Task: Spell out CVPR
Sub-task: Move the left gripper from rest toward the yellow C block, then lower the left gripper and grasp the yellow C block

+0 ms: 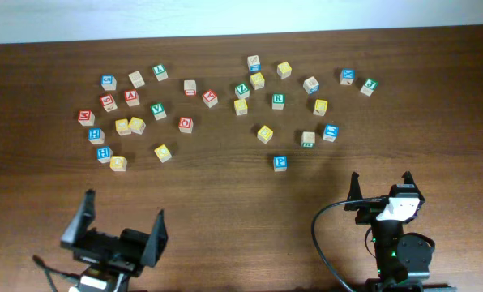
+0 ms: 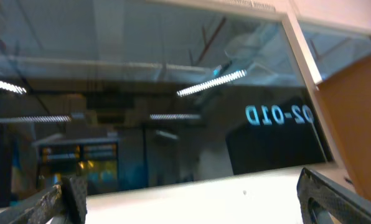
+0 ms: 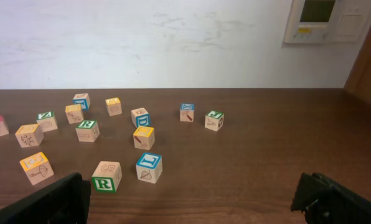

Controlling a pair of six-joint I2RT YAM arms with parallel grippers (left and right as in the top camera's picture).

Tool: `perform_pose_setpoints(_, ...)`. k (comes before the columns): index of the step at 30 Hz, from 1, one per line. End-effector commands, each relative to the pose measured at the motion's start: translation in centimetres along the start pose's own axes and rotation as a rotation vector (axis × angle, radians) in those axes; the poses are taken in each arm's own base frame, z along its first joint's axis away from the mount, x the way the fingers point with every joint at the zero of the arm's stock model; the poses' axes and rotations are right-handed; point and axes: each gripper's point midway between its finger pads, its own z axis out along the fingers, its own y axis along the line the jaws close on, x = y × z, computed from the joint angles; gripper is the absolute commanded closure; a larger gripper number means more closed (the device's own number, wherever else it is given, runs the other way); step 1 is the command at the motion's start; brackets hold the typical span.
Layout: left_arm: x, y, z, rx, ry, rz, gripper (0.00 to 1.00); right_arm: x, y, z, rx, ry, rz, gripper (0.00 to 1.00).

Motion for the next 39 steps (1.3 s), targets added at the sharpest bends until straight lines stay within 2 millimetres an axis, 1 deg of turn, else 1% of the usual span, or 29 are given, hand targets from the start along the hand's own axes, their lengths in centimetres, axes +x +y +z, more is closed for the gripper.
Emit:
perform_pose_setpoints(1,-3.6,2.0,3.9,-0.087,0.074,-0.028,0.01,0.3,-0.1,0.0,0.000,0.006,0.004,0.02)
perform_pose_setpoints(2,-1.8,2.8,5.9,-0.115,0.276,-0.081,0.01,0.3,-0.1,0.0,0.000,0.006,0.004,0.02)
perform_pose_setpoints(3,0.0,3.3,6.6,-0.135,0.425,-0.120,0.01,0.3,-0.1,0.0,0.000,0.006,0.004,0.02)
perform_pose_setpoints(4,1.7,3.1,7.5,-0.116,0.557,-0.165,0.01,0.3,-0.1,0.0,0.000,0.006,0.004,0.02)
perform_pose_setpoints(5,2.8,2.5,8.1,-0.073,0.633,-0.203,0.01,0.3,-0.1,0.0,0.000,0.006,0.004,0.02)
perform_pose_setpoints(6,3.6,0.9,8.8,0.036,0.668,-0.252,0.01,0.3,-0.1,0.0,0.000,0.006,0.004,0.02)
perform_pose_setpoints(8,4.6,1.4,10.6,0.032,0.671,-0.292,0.01,0.3,-0.1,0.0,0.000,0.006,0.004,0.02)
perform_pose_setpoints(9,6.7,2.7,11.1,-0.054,0.823,-0.354,0.01,0.3,-0.1,0.0,0.000,0.006,0.004,0.02)
perform_pose_setpoints(10,10.1,4.7,9.9,-0.196,1.091,-0.371,0.01,0.3,-0.1,0.0,0.000,0.006,0.004,0.02)
perform_pose_setpoints(11,12.5,5.6,8.2,-0.253,1.317,-0.348,0.01,0.3,-0.1,0.0,0.000,0.006,0.004,0.02)
perform_pose_setpoints(12,14.1,5.6,7.3,-0.263,1.456,-0.373,0.01,0.3,-0.1,0.0,0.000,0.006,0.004,0.02)
perform_pose_setpoints(13,16.7,4.6,6.5,-0.234,1.618,-0.473,0.01,0.3,-0.1,0.0,0.000,0.006,0.004,0.02)
perform_pose_setpoints(14,18.9,4.2,5.9,-0.222,1.691,-0.522,0.01,0.3,-0.1,0.0,0.000,0.006,0.004,0.02)
perform_pose_setpoints(15,22.4,5.6,3.3,-0.489,1.808,-0.605,0.01,0.3,-0.1,0.0,0.000,0.006,0.004,0.02)
perform_pose_setpoints(16,23.9,6.9,0.5,-0.768,1.882,-0.627,0.01,0.3,-0.1,0.0,0.000,0.006,0.004,0.02)
perform_pose_setpoints(17,25.5,7.1,-2.1,-0.954,1.962,-0.612,0.01,0.3,-0.1,0.0,0.000,0.006,0.004,0.02)
perform_pose_setpoints(18,26.8,6.6,-3.2,-0.985,2.016,-0.598,0.01,0.3,-0.1,0.0,0.000,0.006,0.004,0.02)
perform_pose_setpoints(19,28.8,5.6,-4.5,-0.997,2.090,-0.545,0.01,0.3,-0.1,0.0,0.000,0.006,0.004,0.02)
perform_pose_setpoints(20,30.0,5.2,-5.5,-1.048,2.120,-0.472,0.01,0.3,-0.1,0.0,0.000,0.006,0.004,0.02)
perform_pose_setpoints(22,32.4,4.2,-7.2,-1.200,2.115,-0.363,0.01,0.3,-0.1,0.0,0.000,0.006,0.004,0.02)
perform_pose_setpoints(23,33.9,3.2,-7.7,-1.183,2.136,-0.348,0.01,0.3,-0.1,0.0,0.000,0.006,0.004,0.02)
perform_pose_setpoints(26,36.1,3.6,-8.6,-1.202,2.135,-0.352,0.01,0.3,-0.1,0.0,0.000,0.006,0.004,0.02)
perform_pose_setpoints(29,36.3,5.6,-9.7,-1.170,2.189,-0.372,0.01,0.3,-0.1,0.0,0.000,0.006,0.004,0.02)
perform_pose_setpoints(32,38.1,3.9,-8.8,-0.802,2.271,-0.531,0.01,0.3,-0.1,0.0,0.000,0.006,0.004,0.02)
perform_pose_setpoints(34,39.0,3.8,-9.5,-0.800,2.287,-0.530,0.00,0.3,-0.1,0.0,0.000,0.006,0.004,0.02)
perform_pose_setpoints(35,39.2,3.8,-9.8,-0.801,2.292,-0.529,0.06,0.3,-0.1,0.0,0.000,0.006,0.004,0.02)
perform_pose_setpoints(37,39.8,3.6,-10.7,-0.808,2.319,-0.528,0.25,0.3,-0.1,0.0,0.000,0.006,0.004,0.02)
perform_pose_setpoints(38,40.2,3.5,-11.4,-0.813,2.340,-0.523,0.27,0.3,-0.1,0.0,0.000,0.006,0.004,0.02)
perform_pose_setpoints(39,40.7,3.6,-12.2,-0.822,2.359,-0.507,0.32,0.3,-0.1,0.0,0.000,0.006,0.004,0.02)
